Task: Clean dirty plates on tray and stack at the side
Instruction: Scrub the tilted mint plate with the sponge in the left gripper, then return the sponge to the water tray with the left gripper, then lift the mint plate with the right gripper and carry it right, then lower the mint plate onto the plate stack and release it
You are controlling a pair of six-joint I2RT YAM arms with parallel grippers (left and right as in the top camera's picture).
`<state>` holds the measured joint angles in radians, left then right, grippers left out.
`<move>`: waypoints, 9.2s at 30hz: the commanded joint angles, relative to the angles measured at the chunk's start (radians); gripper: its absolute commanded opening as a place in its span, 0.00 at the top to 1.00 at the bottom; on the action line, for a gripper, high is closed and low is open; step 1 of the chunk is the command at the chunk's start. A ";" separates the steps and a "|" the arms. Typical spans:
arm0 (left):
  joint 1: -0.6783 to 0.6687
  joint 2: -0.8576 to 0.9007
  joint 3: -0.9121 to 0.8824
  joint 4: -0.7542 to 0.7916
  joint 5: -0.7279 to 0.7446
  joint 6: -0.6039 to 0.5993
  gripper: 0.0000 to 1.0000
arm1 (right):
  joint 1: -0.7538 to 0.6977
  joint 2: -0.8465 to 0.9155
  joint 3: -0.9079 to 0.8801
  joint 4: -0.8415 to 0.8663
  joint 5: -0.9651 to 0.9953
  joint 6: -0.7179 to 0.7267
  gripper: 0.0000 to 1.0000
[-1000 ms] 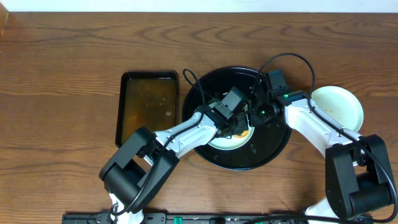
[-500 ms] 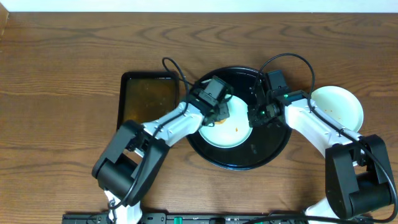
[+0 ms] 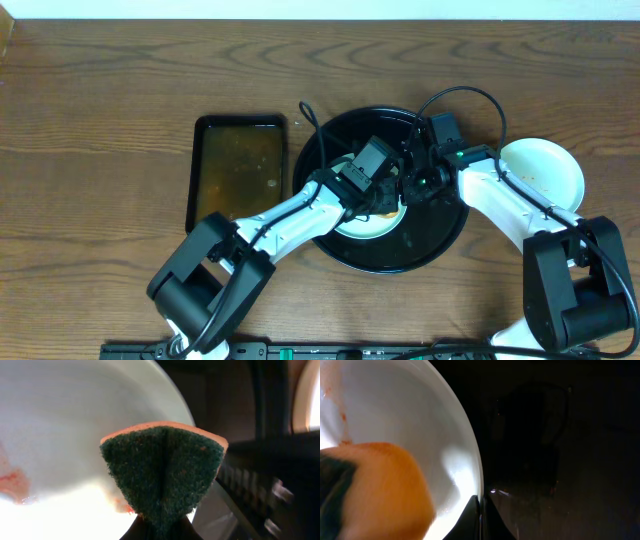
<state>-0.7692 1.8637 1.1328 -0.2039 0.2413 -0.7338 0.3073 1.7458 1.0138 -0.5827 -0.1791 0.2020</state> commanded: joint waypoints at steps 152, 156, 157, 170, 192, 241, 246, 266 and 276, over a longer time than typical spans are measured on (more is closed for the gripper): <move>0.511 -0.208 -0.016 -0.390 -0.322 0.217 0.89 | -0.057 -0.133 0.005 0.207 -0.145 -0.160 0.99; 0.511 -0.208 -0.016 -0.390 -0.321 0.217 0.89 | -0.057 -0.203 0.005 0.145 -0.032 -0.206 0.99; 0.511 -0.208 -0.016 -0.390 -0.321 0.218 0.89 | -0.057 -0.215 0.005 0.139 -0.005 -0.212 0.99; 0.511 -0.208 -0.016 -0.390 -0.321 0.217 0.89 | 0.050 -0.400 0.005 0.135 0.398 -0.303 0.99; 0.511 -0.208 -0.016 -0.390 -0.321 0.217 0.89 | 0.330 -0.393 0.005 0.164 1.011 -0.357 0.99; 0.511 -0.208 -0.016 -0.390 -0.321 0.217 0.89 | -0.271 -0.351 0.005 0.113 0.795 -0.111 0.99; 0.511 -0.208 -0.016 -0.390 -0.321 0.217 0.89 | -0.410 -0.300 0.005 0.115 0.739 -0.092 0.99; 0.511 -0.208 -0.016 -0.394 -0.321 0.218 0.89 | -0.498 -0.223 0.005 0.078 0.369 -0.054 0.75; 0.511 -0.208 -0.016 -0.397 -0.321 0.217 0.89 | -0.498 -0.136 0.005 0.196 0.195 -0.023 0.99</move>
<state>-0.2626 1.6474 1.1252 -0.5968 -0.0593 -0.5228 -0.1867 1.5639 1.0122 -0.4133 0.0746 0.1417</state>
